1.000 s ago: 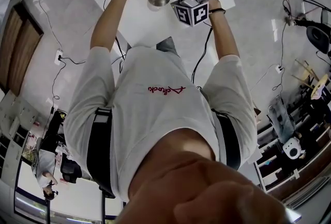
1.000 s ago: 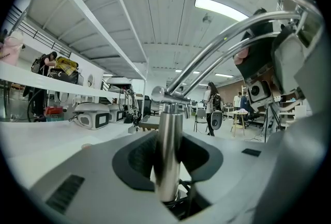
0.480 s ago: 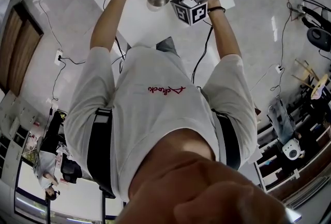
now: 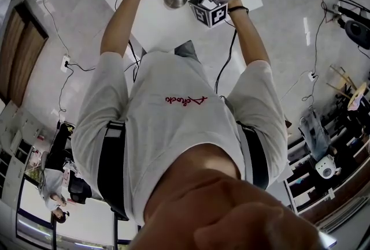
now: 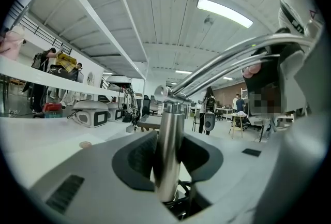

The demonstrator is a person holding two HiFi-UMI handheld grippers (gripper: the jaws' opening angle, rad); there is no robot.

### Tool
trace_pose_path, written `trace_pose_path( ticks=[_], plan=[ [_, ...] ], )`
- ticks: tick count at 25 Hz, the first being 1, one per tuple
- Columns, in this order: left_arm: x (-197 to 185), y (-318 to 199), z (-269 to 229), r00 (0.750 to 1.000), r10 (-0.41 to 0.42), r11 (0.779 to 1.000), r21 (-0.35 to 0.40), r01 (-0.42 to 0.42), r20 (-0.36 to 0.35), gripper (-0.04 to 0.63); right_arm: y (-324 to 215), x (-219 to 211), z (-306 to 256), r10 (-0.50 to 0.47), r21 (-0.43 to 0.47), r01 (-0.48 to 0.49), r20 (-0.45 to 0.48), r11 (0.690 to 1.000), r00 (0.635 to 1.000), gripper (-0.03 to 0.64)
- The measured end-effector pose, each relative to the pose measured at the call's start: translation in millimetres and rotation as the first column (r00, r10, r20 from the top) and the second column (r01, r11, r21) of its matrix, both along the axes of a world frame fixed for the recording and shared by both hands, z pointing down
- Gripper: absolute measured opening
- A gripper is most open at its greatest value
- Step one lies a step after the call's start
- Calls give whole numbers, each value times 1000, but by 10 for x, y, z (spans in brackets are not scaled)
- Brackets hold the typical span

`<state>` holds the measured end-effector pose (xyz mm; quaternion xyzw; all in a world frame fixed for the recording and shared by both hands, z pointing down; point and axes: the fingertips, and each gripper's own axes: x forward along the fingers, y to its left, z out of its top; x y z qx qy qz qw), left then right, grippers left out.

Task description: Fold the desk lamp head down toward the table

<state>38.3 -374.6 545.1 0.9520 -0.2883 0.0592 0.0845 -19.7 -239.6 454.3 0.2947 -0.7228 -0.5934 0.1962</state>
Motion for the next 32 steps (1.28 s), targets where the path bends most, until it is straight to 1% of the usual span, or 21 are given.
trace_pose_path(
  ticks=[5,12,15,18,22,25,27,29,32],
  plan=[
    [-2,-11,1,1000,-1,1000,-1,1,0,141,6,-5,47,1,34,-1,2,999,1000,63],
    [4,-17,-43,1000,3,1000,10,-3,-9,141,37,-14,101,4,117,-2,-17,993,1000,63],
    [3,-31,-32,1000,6,1000,11,-6,-11,143,29,-10,152,4,132,-3,-6,991,1000,63],
    [5,-22,-30,1000,6,1000,10,-6,-13,144,38,-5,151,3,128,-4,3,992,1000,63],
    [2,-21,-30,1000,7,1000,12,-6,-10,144,24,-8,153,5,99,-5,0,995,1000,71],
    [1,-30,-35,1000,9,1000,15,-9,-15,144,-35,31,164,15,0,-15,50,1000,999,92],
    [0,-18,-48,1000,12,1000,20,-11,-19,146,-58,92,182,36,-54,-32,77,998,996,94],
    [-17,-10,-67,1000,13,1000,28,-12,-17,167,-65,153,186,60,-76,-53,89,996,994,98],
    [-82,-8,-86,1000,12,999,38,-12,-11,175,-93,212,219,96,-98,-88,86,991,992,98]
  ],
)
